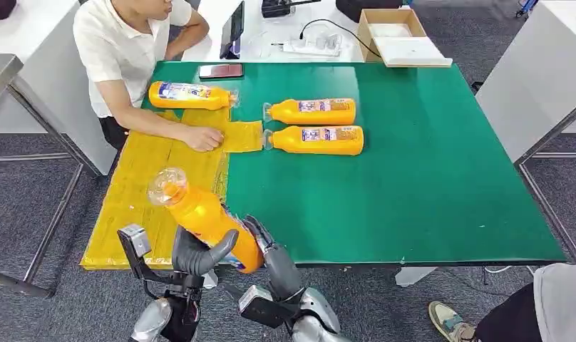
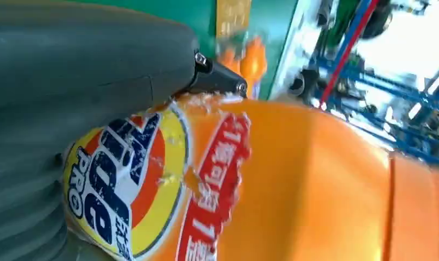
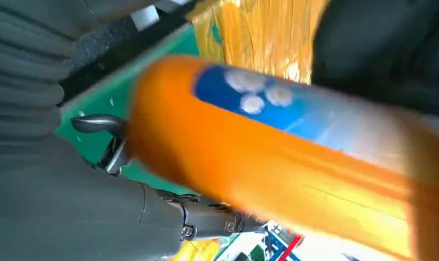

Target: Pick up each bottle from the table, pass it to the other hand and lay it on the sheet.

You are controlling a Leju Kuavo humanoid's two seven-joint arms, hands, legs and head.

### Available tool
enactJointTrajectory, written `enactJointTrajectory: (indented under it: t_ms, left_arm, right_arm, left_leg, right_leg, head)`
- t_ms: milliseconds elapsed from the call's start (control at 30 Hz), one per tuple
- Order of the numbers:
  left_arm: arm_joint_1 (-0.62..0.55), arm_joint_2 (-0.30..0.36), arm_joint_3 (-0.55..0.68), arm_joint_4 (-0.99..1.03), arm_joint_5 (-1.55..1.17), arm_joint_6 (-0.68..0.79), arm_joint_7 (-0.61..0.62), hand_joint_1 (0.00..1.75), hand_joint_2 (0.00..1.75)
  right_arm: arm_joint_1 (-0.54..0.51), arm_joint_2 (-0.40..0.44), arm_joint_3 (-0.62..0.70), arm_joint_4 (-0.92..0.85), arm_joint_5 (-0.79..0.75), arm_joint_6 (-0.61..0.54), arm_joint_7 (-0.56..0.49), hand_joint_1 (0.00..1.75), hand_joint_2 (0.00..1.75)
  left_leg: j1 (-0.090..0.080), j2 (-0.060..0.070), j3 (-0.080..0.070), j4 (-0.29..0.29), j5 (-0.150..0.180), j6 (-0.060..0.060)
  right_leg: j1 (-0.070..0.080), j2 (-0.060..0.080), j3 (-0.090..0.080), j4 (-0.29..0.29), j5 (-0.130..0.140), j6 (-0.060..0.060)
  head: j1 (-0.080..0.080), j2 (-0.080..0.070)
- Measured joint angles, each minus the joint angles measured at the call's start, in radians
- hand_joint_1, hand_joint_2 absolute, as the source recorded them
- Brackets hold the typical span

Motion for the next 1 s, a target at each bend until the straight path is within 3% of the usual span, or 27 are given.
enactJointTrajectory:
  t_ms: [133, 367, 500, 767, 1000]
  left_arm:
    - [-0.015, 0.039, 0.040, 0.031, -0.189, 0.107, -0.019, 1.75, 1.75]
    - [-0.028, 0.066, 0.082, 0.055, -0.277, 0.150, -0.020, 1.75, 1.75]
    - [-0.042, 0.098, 0.104, 0.062, -0.517, 0.236, -0.018, 1.75, 1.75]
    - [-0.075, 0.147, 0.157, 0.066, -0.748, 0.241, 0.031, 1.75, 1.75]
    - [-0.247, 0.170, 0.107, 0.223, -1.260, 0.279, 0.151, 1.75, 1.75]
  right_arm:
    - [0.035, -0.004, 0.000, -0.029, -0.002, -0.019, -0.033, 0.00, 0.00]
    - [0.057, -0.011, -0.001, -0.068, -0.003, -0.020, -0.037, 0.00, 0.00]
    - [0.082, -0.019, -0.016, -0.112, 0.000, -0.033, -0.055, 0.00, 0.00]
    - [0.140, -0.033, -0.092, -0.236, -0.009, -0.080, -0.079, 0.00, 0.00]
    - [0.162, -0.016, -0.100, -0.317, -0.058, -0.046, -0.092, 0.00, 0.00]
  left_leg:
    - [0.001, 0.001, 0.000, 0.000, 0.000, 0.000]
    - [0.001, 0.002, 0.000, 0.000, 0.000, 0.000]
    - [0.000, 0.000, 0.000, 0.000, 0.000, 0.000]
    - [0.001, 0.001, 0.000, 0.000, 0.000, 0.000]
    - [0.001, -0.001, 0.000, 0.000, 0.002, -0.001]
  right_leg:
    - [0.001, 0.001, -0.001, 0.000, 0.000, 0.000]
    - [0.000, 0.000, -0.001, 0.000, 0.000, 0.000]
    - [0.000, 0.000, -0.001, 0.000, 0.000, 0.000]
    - [0.001, 0.000, -0.001, 0.000, 0.000, 0.000]
    - [0.000, 0.000, 0.000, 0.000, 0.000, 0.000]
  head:
    - [-0.001, 0.000]
    - [0.000, 0.000]
    - [0.000, 0.000]
    - [0.000, 0.000]
    - [0.001, 0.000]
